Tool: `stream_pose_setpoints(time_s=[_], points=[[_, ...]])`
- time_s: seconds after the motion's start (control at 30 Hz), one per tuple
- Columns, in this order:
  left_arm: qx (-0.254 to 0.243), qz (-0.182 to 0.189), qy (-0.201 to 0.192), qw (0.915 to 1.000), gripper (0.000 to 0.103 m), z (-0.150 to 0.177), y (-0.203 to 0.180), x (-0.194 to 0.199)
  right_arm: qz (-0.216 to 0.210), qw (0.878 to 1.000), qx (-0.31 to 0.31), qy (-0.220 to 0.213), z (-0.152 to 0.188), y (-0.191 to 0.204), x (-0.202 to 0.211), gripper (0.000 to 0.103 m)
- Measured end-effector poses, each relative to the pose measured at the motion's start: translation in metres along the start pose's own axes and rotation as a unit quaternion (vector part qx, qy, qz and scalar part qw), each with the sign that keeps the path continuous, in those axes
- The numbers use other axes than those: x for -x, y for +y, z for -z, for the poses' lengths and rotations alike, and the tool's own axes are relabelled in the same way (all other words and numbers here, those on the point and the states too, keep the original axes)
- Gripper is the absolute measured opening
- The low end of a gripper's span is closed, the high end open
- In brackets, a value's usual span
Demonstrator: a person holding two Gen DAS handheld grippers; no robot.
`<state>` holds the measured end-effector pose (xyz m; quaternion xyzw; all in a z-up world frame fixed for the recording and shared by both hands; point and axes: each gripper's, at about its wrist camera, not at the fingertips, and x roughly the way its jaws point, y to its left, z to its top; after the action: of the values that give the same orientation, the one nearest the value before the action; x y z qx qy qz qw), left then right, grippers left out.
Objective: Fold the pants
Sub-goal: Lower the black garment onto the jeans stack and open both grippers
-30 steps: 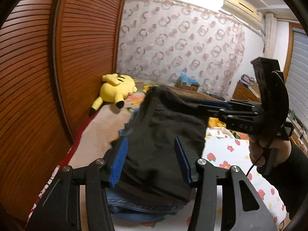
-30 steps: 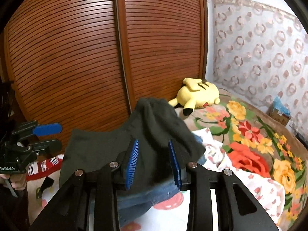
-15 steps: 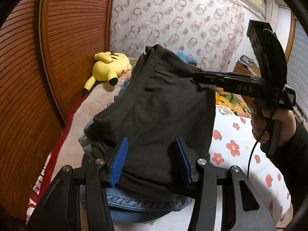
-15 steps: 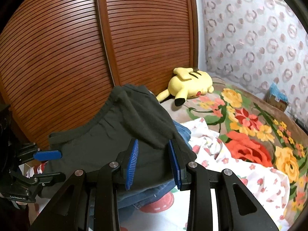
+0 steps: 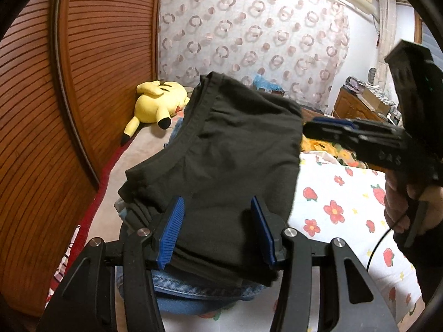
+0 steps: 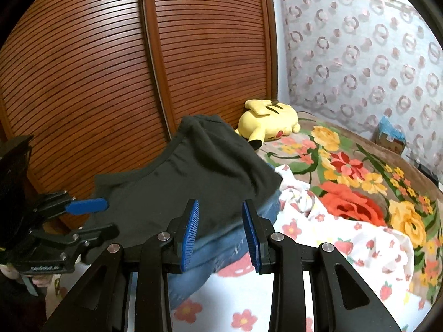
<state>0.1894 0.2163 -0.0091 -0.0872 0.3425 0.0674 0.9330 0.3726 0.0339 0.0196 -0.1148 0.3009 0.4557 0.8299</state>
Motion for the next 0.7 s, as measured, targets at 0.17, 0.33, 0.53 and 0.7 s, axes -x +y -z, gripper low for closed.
stream_pose_setpoints(time_s=[0.17,0.33,0.53,0.7], points=[[-0.013,0.006,-0.011,0.9998,0.051,0.002,-0.01,0.013,0.014,1.0,-0.01,-0.009,0.015,0.01,0.03,0.034],[-0.017,0.016,-0.022,0.9995,0.051,0.005,-0.02,0.027,0.029,0.999,-0.015,-0.019,0.028,0.021,0.058,0.039],[-0.022,0.019,-0.03,0.9991,0.059,0.011,-0.029,0.041,0.042,0.999,-0.021,-0.026,0.043,0.035,0.087,0.04],[-0.031,0.029,-0.046,0.998,0.075,0.015,-0.039,0.055,0.053,0.998,-0.028,-0.029,0.052,0.04,0.102,0.041]])
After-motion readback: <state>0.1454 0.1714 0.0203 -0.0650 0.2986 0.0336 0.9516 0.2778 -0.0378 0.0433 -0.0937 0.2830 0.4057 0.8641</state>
